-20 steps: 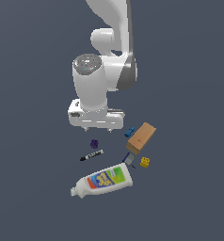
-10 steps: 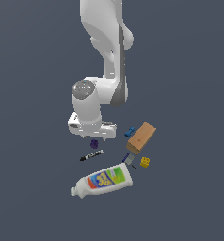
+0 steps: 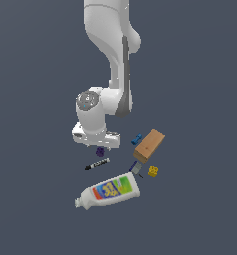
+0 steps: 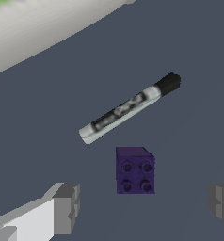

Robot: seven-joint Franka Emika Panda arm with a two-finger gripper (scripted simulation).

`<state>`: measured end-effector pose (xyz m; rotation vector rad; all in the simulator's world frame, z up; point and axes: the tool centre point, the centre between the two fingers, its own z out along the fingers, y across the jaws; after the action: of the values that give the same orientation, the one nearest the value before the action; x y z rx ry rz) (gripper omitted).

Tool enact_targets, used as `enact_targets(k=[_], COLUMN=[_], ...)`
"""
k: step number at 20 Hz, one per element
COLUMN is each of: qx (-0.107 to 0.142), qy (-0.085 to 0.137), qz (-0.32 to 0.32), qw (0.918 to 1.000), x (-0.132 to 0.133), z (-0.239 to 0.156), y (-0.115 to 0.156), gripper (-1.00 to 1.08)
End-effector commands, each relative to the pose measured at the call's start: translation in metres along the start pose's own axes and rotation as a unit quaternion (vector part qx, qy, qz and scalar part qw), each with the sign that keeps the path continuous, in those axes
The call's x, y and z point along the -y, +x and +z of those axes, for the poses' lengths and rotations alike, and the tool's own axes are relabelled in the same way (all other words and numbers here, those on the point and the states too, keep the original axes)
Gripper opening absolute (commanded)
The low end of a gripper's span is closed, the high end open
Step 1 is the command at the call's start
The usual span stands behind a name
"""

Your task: Pick up a designated object from a clutter of objects.

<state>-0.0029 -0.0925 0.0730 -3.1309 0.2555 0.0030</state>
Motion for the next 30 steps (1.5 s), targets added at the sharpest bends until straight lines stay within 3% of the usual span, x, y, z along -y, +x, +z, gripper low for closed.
enact_targets(k=[1,18,19,30], qx=[0.000,-0.001,-0.001,-0.001], qy=[0.000,0.000,0.000,0.000], qz=[0.000,0.001,0.001,0.001], qw=[1.0000,1.0000,1.0000,1.0000], x=[0.000,0.000,0.000,0.000], z=[0.001,0.051,0.051,0.051], y=[0.000,0.000,0.000,0.000], gripper=[1.00,1.00,-1.00,-1.00])
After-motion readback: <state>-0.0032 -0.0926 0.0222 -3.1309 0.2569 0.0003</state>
